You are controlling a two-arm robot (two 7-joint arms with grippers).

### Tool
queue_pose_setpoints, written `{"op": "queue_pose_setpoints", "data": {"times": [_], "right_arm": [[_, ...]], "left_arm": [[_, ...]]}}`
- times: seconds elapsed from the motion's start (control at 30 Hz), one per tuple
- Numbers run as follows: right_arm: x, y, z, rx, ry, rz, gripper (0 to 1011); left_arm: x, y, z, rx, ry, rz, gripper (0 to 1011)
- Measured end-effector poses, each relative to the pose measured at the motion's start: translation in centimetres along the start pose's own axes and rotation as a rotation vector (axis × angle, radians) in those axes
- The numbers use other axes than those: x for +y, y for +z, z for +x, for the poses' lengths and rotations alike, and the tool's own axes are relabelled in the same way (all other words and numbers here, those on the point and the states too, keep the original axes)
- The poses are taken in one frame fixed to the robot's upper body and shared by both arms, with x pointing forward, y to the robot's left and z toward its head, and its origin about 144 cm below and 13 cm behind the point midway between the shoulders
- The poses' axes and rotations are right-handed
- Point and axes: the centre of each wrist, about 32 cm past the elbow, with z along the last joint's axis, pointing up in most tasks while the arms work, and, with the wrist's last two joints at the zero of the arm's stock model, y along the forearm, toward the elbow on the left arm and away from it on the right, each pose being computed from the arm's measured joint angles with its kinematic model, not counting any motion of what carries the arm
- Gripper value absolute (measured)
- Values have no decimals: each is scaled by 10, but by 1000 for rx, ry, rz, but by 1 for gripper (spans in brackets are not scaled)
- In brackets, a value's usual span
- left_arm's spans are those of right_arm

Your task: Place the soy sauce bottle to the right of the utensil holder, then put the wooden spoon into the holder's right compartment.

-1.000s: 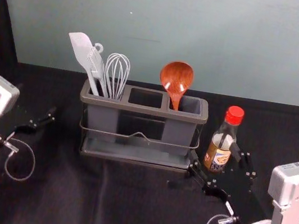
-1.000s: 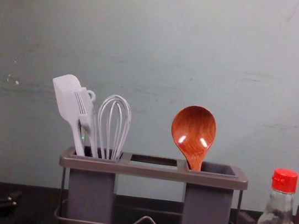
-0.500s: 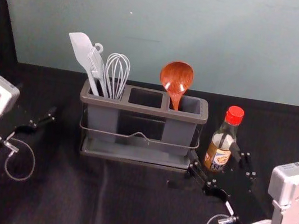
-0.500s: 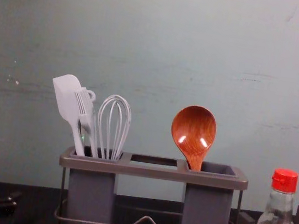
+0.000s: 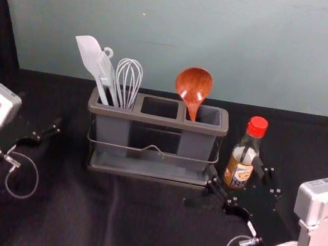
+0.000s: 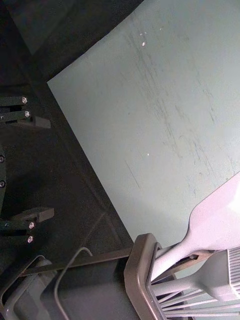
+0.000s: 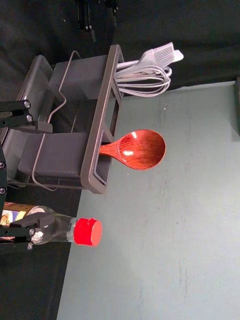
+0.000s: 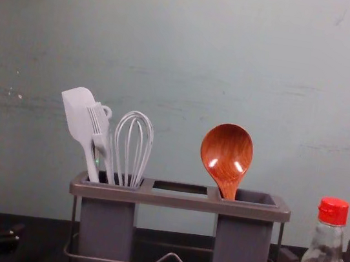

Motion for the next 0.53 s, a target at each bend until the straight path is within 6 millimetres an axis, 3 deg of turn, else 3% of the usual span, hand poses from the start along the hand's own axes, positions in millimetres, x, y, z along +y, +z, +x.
{"op": "queue_pose_setpoints", "data": {"times": [0.53], "right_arm": [[0, 0, 0, 0, 0, 0, 1004]], "left_arm": [[0, 0, 0, 0, 0, 0, 1012]]}}
